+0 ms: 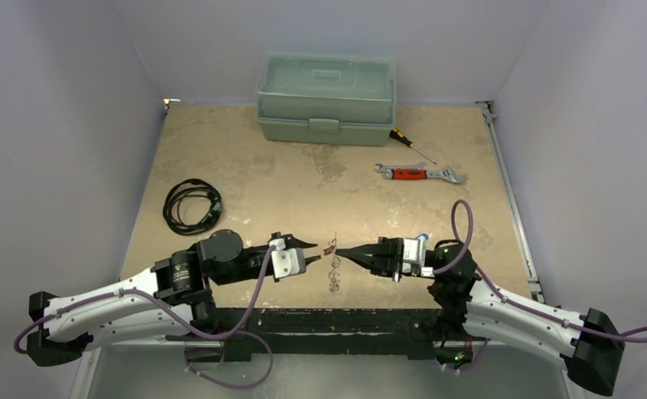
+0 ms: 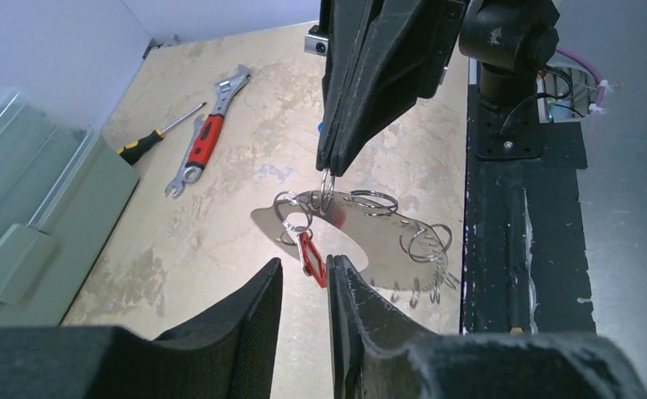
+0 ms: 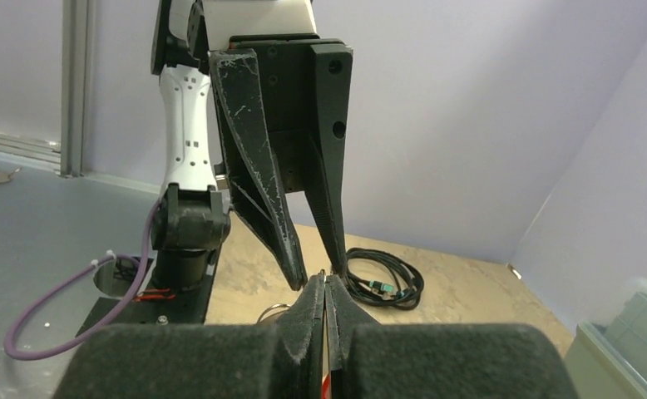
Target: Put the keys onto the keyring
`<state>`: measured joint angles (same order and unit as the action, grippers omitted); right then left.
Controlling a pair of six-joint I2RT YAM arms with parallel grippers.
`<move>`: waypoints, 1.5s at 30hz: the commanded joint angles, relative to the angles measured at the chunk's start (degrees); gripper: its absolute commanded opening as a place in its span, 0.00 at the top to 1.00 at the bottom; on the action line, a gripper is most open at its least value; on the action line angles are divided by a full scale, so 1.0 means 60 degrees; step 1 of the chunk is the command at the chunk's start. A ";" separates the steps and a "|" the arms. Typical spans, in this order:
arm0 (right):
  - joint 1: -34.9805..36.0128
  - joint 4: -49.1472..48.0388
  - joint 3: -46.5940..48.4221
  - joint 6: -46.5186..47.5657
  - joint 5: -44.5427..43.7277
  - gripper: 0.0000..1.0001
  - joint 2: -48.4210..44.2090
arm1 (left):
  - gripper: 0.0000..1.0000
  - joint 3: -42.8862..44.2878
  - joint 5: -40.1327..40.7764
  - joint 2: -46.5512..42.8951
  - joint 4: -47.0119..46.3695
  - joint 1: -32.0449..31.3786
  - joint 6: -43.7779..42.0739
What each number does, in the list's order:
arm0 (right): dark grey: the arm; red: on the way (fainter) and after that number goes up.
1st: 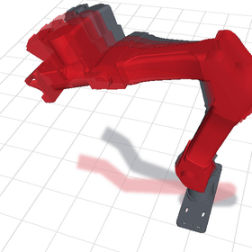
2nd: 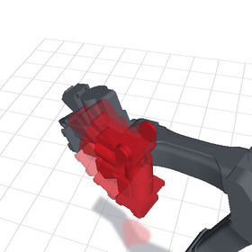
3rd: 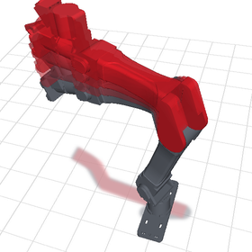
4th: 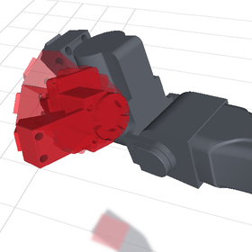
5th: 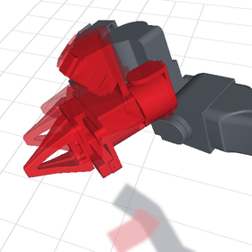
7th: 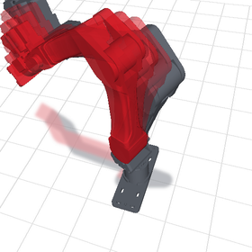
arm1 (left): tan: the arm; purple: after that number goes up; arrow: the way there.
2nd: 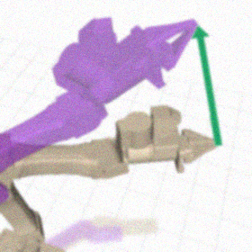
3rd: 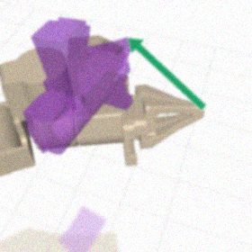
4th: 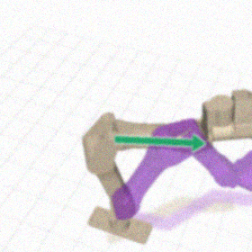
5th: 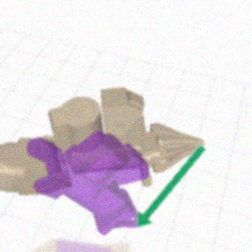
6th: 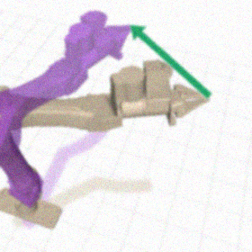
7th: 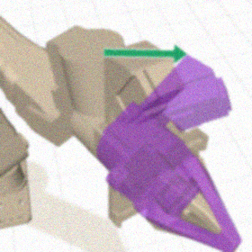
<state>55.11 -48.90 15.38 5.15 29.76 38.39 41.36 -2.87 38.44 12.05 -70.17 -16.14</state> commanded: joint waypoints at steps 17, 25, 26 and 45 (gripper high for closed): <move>0.0058 -0.0779 0.0290 -0.0357 0.0572 1.00 0.0561 | 0.77 0.0276 -0.0662 0.0711 -0.0706 0.0020 -0.0242; 0.0085 -0.0788 0.0323 -0.0389 0.0651 1.00 0.0651 | 0.78 0.0302 -0.0751 0.0840 -0.0642 0.0020 -0.0239; 0.0087 -0.0794 0.0323 -0.0389 0.0649 1.00 0.0657 | 0.79 0.0299 -0.0770 0.0844 -0.0635 0.0020 -0.0243; 0.0102 0.1438 0.1326 -0.0784 -0.0385 0.56 0.0991 | 1.00 0.0413 -0.0040 0.0555 0.0223 0.0013 -0.1008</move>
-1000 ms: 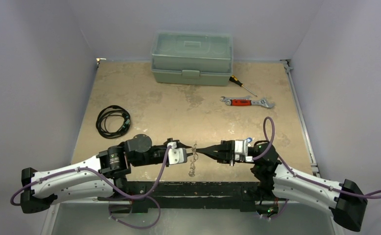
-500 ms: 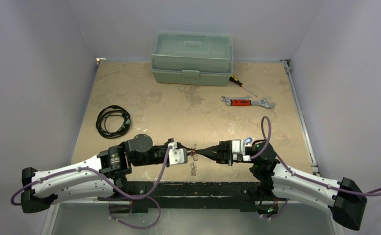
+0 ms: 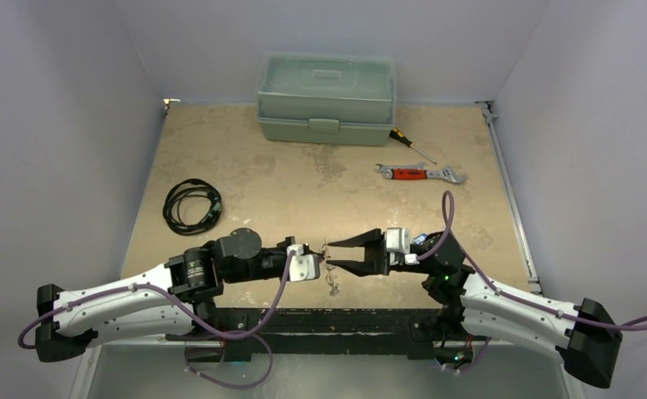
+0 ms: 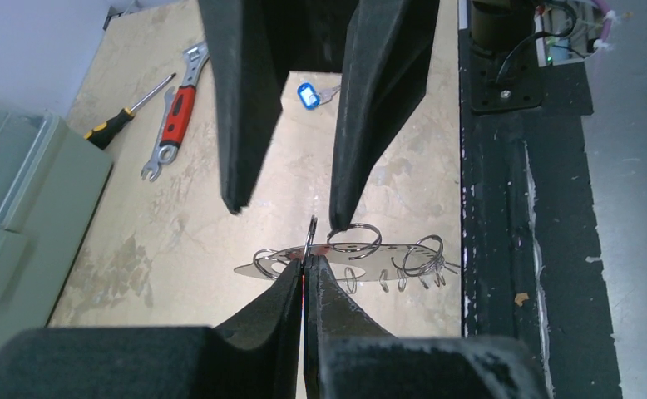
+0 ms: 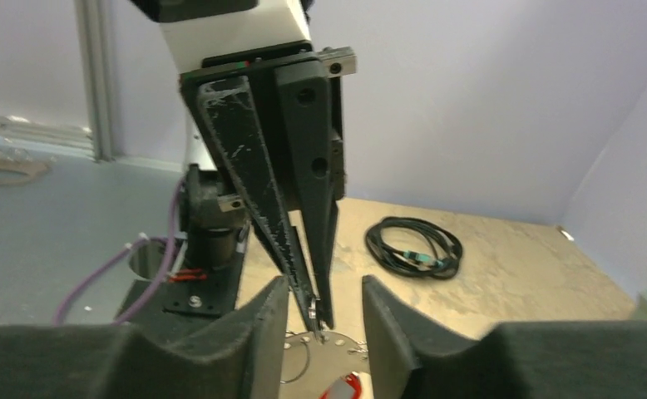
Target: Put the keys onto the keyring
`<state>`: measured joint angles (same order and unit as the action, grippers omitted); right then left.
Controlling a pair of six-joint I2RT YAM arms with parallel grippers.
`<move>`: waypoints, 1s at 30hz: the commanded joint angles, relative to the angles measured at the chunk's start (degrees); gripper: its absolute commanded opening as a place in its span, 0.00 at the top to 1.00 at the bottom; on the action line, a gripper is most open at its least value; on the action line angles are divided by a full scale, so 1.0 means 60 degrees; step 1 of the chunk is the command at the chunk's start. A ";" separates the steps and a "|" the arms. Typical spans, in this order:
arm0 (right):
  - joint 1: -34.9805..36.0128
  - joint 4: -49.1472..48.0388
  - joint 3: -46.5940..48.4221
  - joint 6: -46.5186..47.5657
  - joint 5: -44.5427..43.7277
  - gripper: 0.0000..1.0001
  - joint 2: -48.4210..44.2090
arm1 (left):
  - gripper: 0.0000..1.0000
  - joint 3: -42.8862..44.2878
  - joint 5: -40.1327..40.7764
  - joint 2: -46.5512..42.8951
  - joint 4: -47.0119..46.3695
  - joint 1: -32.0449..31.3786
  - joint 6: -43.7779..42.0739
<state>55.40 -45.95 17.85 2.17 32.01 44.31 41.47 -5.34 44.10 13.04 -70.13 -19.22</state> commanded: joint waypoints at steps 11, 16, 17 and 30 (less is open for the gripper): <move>0.0054 0.3762 0.1685 -0.0159 -0.1219 0.48 -0.0029 | 1.00 0.0342 0.0722 -0.0429 0.0370 -0.0001 -0.0700; 0.0054 0.3848 0.1849 0.0062 -0.1044 0.59 0.0231 | 1.00 0.0289 0.0653 -0.0470 0.0435 -0.0001 -0.0600; 0.0054 0.3832 0.1858 0.0099 -0.1050 0.61 0.0263 | 1.00 0.0270 0.0636 -0.0485 0.0424 -0.0001 -0.0584; 0.0054 0.3693 0.2024 0.0209 -0.0737 0.68 0.0598 | 1.00 0.0165 0.0570 -0.0508 0.0400 -0.0001 -0.0385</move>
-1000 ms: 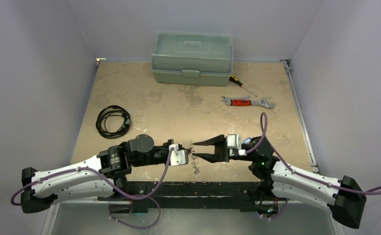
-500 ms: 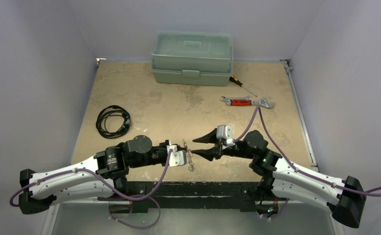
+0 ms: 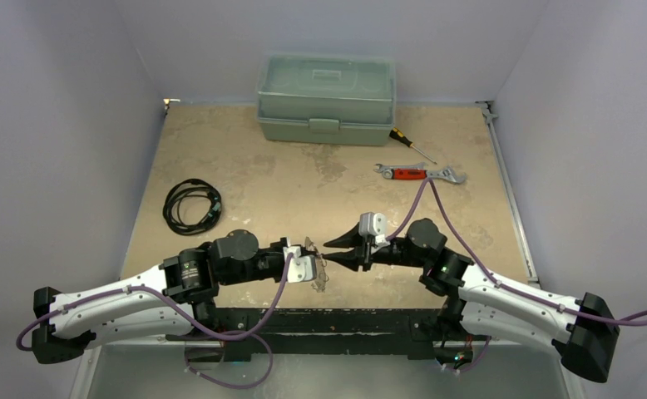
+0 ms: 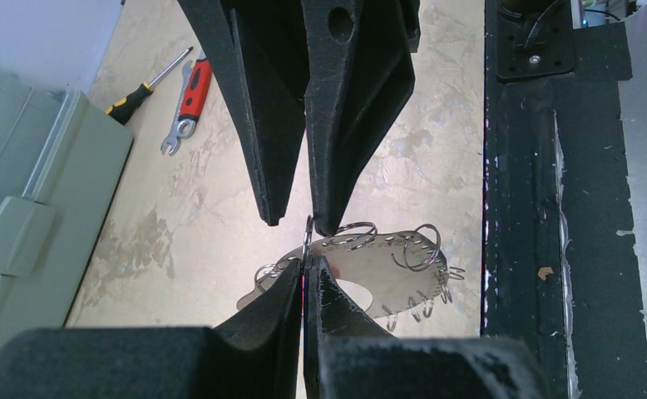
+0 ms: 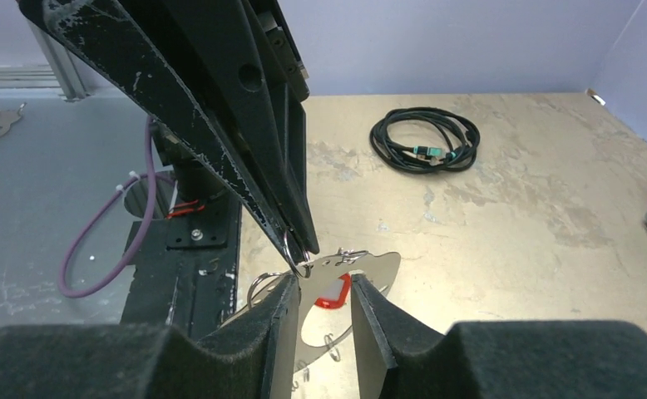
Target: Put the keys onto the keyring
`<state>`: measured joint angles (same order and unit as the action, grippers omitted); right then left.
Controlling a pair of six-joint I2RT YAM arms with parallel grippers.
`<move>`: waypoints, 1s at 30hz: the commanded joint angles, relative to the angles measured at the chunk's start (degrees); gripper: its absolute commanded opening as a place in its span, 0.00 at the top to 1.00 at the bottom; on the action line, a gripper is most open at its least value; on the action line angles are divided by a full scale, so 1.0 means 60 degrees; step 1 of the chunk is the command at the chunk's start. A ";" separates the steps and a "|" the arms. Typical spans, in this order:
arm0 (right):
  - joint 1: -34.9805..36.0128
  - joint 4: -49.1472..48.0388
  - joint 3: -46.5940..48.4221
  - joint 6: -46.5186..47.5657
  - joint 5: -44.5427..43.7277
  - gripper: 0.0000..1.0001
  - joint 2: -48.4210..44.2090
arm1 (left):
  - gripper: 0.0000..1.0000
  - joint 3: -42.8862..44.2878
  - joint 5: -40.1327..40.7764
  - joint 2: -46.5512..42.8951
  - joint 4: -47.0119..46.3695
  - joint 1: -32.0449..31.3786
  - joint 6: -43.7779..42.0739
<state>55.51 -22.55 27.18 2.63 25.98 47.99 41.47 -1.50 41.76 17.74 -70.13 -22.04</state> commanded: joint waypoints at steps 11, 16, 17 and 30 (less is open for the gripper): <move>0.0065 -0.0598 0.0290 0.0074 0.0788 0.68 -0.0121 | 1.00 0.0181 -0.0042 -0.0075 -0.0436 0.0006 0.0156; 0.0094 -0.0785 0.0233 0.0073 0.0956 0.71 -0.0066 | 1.00 0.0181 -0.0005 -0.0042 -0.0422 0.0013 0.0217; 0.0106 -0.0820 0.0218 0.0074 0.0982 0.73 -0.0063 | 1.00 0.0174 -0.0011 -0.0034 -0.0411 0.0013 0.0226; 0.0173 -0.0567 0.0405 0.0200 0.0706 0.83 0.0349 | 1.00 0.0177 -0.0018 -0.0162 -0.0421 0.0013 0.0290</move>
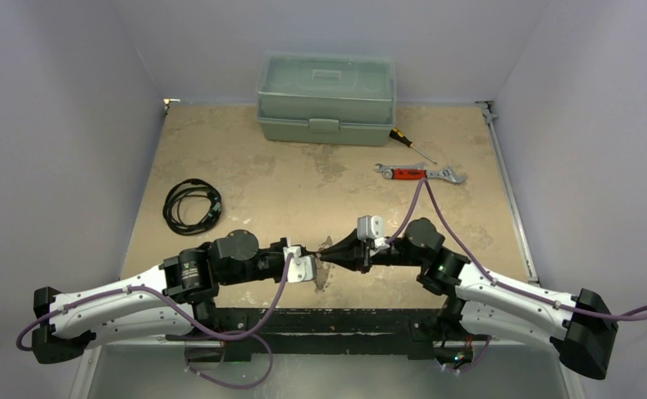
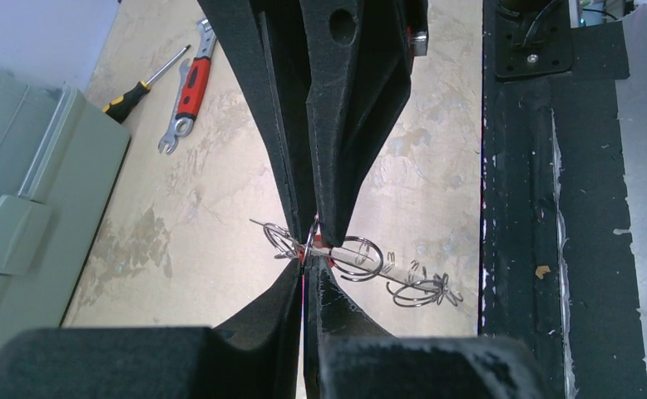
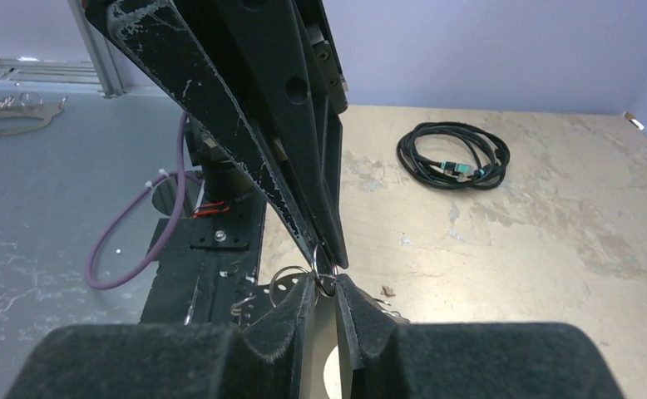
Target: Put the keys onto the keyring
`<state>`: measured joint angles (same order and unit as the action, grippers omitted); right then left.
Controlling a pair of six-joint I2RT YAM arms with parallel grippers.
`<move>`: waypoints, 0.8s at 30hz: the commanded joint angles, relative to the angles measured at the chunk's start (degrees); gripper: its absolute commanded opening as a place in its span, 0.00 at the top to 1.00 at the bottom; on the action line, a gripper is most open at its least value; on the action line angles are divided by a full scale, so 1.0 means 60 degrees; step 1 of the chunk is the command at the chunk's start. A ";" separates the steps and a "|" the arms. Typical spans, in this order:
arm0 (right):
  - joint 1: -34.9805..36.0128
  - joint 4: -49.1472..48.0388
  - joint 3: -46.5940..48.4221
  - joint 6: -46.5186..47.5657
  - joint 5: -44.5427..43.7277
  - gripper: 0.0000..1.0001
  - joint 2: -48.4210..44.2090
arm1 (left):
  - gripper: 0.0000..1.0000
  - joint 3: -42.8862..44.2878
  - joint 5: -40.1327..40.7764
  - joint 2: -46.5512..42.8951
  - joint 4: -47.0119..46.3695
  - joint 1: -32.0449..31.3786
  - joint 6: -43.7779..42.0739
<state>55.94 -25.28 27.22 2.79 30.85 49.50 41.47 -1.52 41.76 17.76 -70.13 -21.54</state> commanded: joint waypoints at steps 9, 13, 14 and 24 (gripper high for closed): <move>0.0139 -0.0035 0.0429 0.0253 -0.0423 0.81 0.0179 | 1.00 0.0152 -0.0016 -0.0296 -0.0418 0.0013 0.0252; 0.0167 -0.0046 0.0443 0.0253 -0.0385 0.84 0.0232 | 1.00 0.0135 -0.0012 -0.0281 -0.0382 0.0013 0.0250; 0.0168 -0.0069 0.0431 0.0239 -0.0369 0.84 0.0221 | 1.00 0.0134 -0.0016 -0.0280 -0.0382 0.0013 0.0246; 0.0198 -0.0211 0.0312 0.0224 -0.0271 0.76 -0.0057 | 1.00 0.0126 0.0048 -0.0196 -0.0338 0.0013 0.0246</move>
<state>56.73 -24.84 27.33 3.68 29.52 50.48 41.47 -1.48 40.86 18.52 -70.13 -20.56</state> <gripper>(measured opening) 0.234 0.008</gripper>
